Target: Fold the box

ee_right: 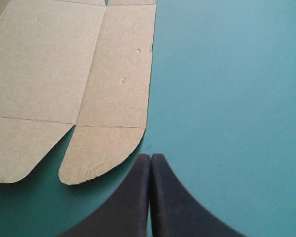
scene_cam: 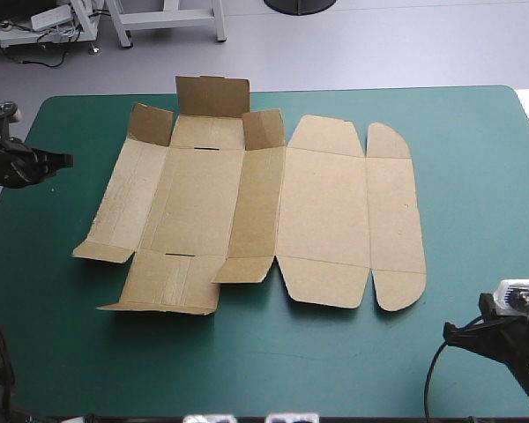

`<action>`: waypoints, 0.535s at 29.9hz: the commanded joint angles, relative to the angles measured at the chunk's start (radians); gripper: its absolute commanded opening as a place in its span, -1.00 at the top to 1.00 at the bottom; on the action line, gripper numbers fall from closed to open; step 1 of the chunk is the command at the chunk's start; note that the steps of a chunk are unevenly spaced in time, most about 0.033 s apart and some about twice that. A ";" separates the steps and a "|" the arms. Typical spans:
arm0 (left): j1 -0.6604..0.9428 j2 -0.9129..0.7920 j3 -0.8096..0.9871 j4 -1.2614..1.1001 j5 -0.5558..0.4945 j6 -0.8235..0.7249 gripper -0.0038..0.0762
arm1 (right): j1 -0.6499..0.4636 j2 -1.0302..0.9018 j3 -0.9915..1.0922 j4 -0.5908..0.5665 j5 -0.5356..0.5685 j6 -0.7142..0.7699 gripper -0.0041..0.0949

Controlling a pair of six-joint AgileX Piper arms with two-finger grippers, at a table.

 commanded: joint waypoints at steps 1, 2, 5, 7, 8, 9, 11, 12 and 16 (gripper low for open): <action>0.072 0.033 -0.036 -0.189 0.050 0.065 0.92 | -0.001 0.018 -0.022 0.019 -0.065 -0.005 0.97; 0.079 0.049 -0.036 -0.210 0.064 0.077 0.92 | -0.001 0.018 -0.022 0.019 -0.065 -0.005 0.97; 0.079 0.103 -0.036 -0.204 0.073 0.084 0.92 | -0.001 0.018 -0.022 0.019 -0.065 -0.005 0.97; 0.079 0.132 -0.036 -0.204 0.078 0.086 0.92 | -0.001 0.018 -0.022 0.016 -0.065 -0.005 0.97; 0.079 0.146 -0.036 -0.203 0.082 0.086 0.92 | -0.001 0.018 -0.022 0.016 -0.065 -0.005 0.97; 0.079 0.160 -0.036 -0.203 0.094 0.098 0.91 | -0.001 0.018 -0.022 0.013 -0.065 -0.005 0.97; 0.079 0.182 -0.036 -0.193 0.122 0.155 0.88 | -0.001 0.018 -0.022 0.012 -0.065 -0.005 0.97; 0.079 0.195 -0.036 -0.190 0.135 0.164 0.84 | -0.001 0.018 -0.022 0.011 -0.065 -0.005 0.97; 0.079 0.242 -0.036 -0.195 0.180 0.171 0.54 | -0.001 0.018 -0.022 0.009 -0.048 -0.005 0.96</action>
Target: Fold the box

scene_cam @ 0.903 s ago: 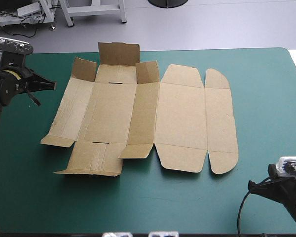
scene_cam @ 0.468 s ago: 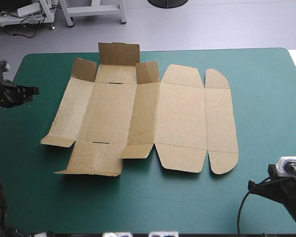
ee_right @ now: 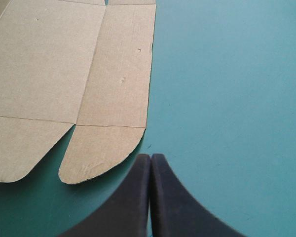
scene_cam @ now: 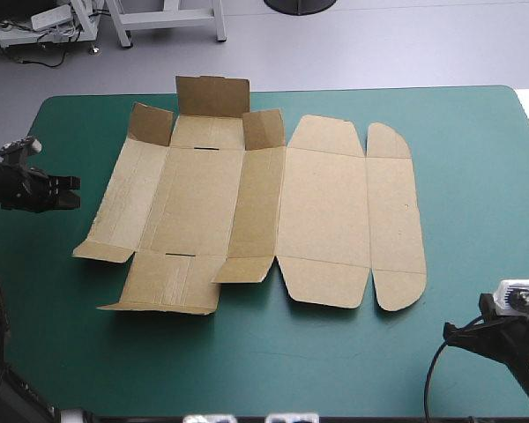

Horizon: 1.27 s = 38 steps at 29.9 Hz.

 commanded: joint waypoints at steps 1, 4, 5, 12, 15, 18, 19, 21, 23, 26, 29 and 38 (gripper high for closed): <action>0.004 -0.012 -0.032 -0.051 0.050 0.019 0.47 | -0.001 0.018 -0.022 0.007 -0.043 -0.005 0.96; 0.004 0.019 -0.032 -0.051 0.073 0.026 0.23 | -0.001 0.018 -0.022 0.007 -0.035 -0.005 0.97; 0.004 0.027 -0.032 -0.051 0.076 0.026 0.15 | -0.001 0.018 -0.022 0.007 -0.035 -0.005 0.97; 0.002 0.055 -0.032 -0.072 0.081 0.026 0.04 | -0.001 0.018 -0.022 0.007 -0.033 -0.005 0.96; -0.006 0.075 -0.032 -0.074 0.092 0.026 0.04 | -0.001 0.018 -0.022 0.007 -0.033 -0.005 0.97; -0.010 0.083 -0.032 -0.075 0.092 0.026 0.04 | -0.001 0.018 -0.022 0.007 -0.033 -0.005 0.97; -0.015 0.086 -0.032 -0.077 0.092 0.026 0.04 | -0.001 0.018 -0.022 0.007 -0.033 -0.005 0.97; -0.022 0.086 -0.032 -0.074 0.092 0.026 0.05 | -0.001 0.018 -0.022 0.007 -0.033 -0.005 0.97; -0.033 0.088 -0.032 -0.074 0.093 0.022 0.04 | -0.001 0.018 -0.022 0.007 -0.033 -0.005 0.96; -0.056 0.087 -0.032 -0.074 0.093 0.017 0.04 | -0.001 0.018 -0.022 0.007 -0.035 -0.005 0.96; -0.085 0.089 -0.032 -0.065 0.093 0.004 0.05 | -0.001 0.018 -0.022 0.006 -0.037 -0.005 0.96; -0.165 0.109 -0.031 -0.069 0.093 -0.042 0.05 | -0.001 0.018 -0.022 0.007 -0.037 -0.005 0.97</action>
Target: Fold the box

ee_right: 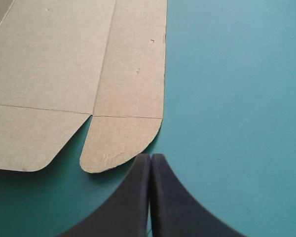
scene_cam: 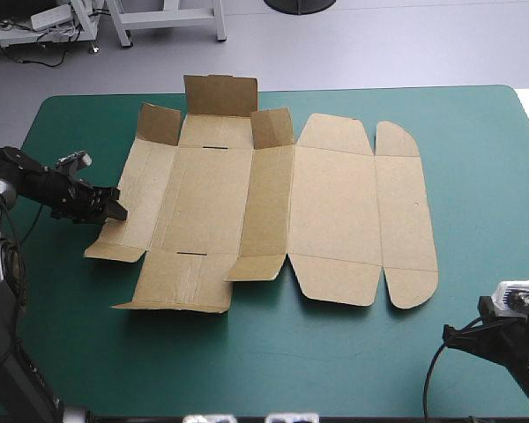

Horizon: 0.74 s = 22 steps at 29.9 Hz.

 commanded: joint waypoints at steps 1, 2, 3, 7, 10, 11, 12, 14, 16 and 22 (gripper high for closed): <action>-0.029 -0.053 -0.026 -0.068 0.084 -0.034 0.05 | -0.001 0.018 -0.023 0.011 -0.056 -0.005 0.96; -0.037 -0.053 -0.026 -0.071 0.084 -0.057 0.05 | -0.001 0.018 -0.023 0.011 -0.056 -0.005 0.96; -0.044 -0.053 -0.026 -0.080 0.084 -0.069 0.05 | -0.001 0.018 -0.023 0.011 -0.056 -0.005 0.96; -0.067 -0.053 -0.026 -0.110 0.084 -0.087 0.05 | -0.001 0.018 -0.023 0.011 -0.056 -0.005 0.96; -0.081 -0.053 -0.026 -0.150 0.084 -0.087 0.05 | -0.001 0.018 -0.023 0.011 -0.061 -0.005 0.96; -0.084 -0.053 -0.026 -0.170 0.084 -0.087 0.05 | -0.001 0.018 -0.023 0.011 -0.064 -0.005 0.97; -0.084 -0.053 -0.026 -0.186 0.084 -0.087 0.05 | -0.001 0.018 -0.023 0.011 -0.065 -0.005 0.97; -0.094 -0.053 -0.026 -0.191 0.084 -0.087 0.05 | -0.001 0.018 -0.023 0.011 -0.068 -0.005 0.97; -0.098 -0.049 -0.026 -0.200 0.084 -0.087 0.05 | -0.001 0.018 -0.023 0.011 -0.070 -0.005 0.97; -0.123 -0.048 -0.026 -0.245 0.084 -0.111 0.05 | -0.001 0.018 -0.023 0.011 -0.084 -0.005 0.96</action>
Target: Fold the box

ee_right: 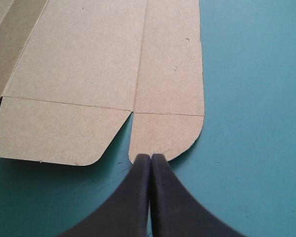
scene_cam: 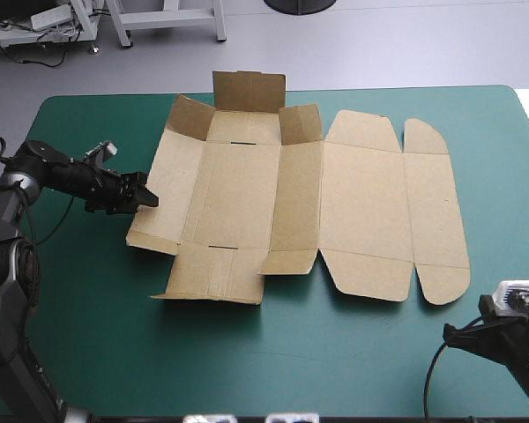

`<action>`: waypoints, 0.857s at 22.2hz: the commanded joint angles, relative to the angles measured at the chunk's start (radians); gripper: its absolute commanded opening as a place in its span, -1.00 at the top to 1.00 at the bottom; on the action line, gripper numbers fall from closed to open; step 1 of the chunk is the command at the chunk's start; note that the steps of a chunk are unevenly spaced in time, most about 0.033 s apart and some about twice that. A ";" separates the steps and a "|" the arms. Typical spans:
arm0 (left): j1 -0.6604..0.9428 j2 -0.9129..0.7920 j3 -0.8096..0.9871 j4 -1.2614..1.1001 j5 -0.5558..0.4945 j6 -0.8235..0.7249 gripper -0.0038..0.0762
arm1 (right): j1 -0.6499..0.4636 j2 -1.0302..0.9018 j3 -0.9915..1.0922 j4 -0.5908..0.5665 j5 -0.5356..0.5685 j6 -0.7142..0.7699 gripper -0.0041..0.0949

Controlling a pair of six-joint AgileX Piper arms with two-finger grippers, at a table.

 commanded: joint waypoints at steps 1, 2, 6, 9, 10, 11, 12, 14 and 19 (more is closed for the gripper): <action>-0.031 -0.049 -0.026 -0.084 0.084 -0.020 0.05 | -0.001 0.018 -0.023 0.013 -0.078 -0.005 0.97; -0.039 -0.049 -0.026 -0.084 0.084 -0.020 0.05 | -0.001 0.018 -0.023 0.013 -0.086 -0.005 0.97; -0.090 -0.049 -0.026 -0.084 0.084 -0.020 0.05 | -0.001 0.018 -0.023 0.013 -0.105 -0.005 0.97; -0.123 -0.049 -0.026 -0.092 0.084 -0.020 0.11 | -0.001 0.018 -0.023 0.013 -0.105 -0.005 0.97; -0.126 -0.049 -0.026 -0.092 0.084 -0.020 0.22 | -0.001 0.018 -0.023 0.013 -0.105 -0.005 0.97; -0.126 -0.049 -0.026 -0.088 0.084 -0.020 0.30 | -0.001 0.018 -0.023 0.013 -0.105 -0.005 0.96; -0.126 -0.049 -0.026 -0.070 0.084 -0.020 0.52 | -0.001 0.018 -0.023 0.013 -0.105 -0.005 0.96; -0.128 -0.049 -0.026 -0.004 0.072 -0.003 0.91 | -0.001 0.018 -0.023 0.013 -0.105 -0.005 0.97; -0.165 -0.104 -0.030 0.176 0.011 -0.018 0.92 | -0.001 0.018 -0.023 0.013 -0.105 -0.012 0.97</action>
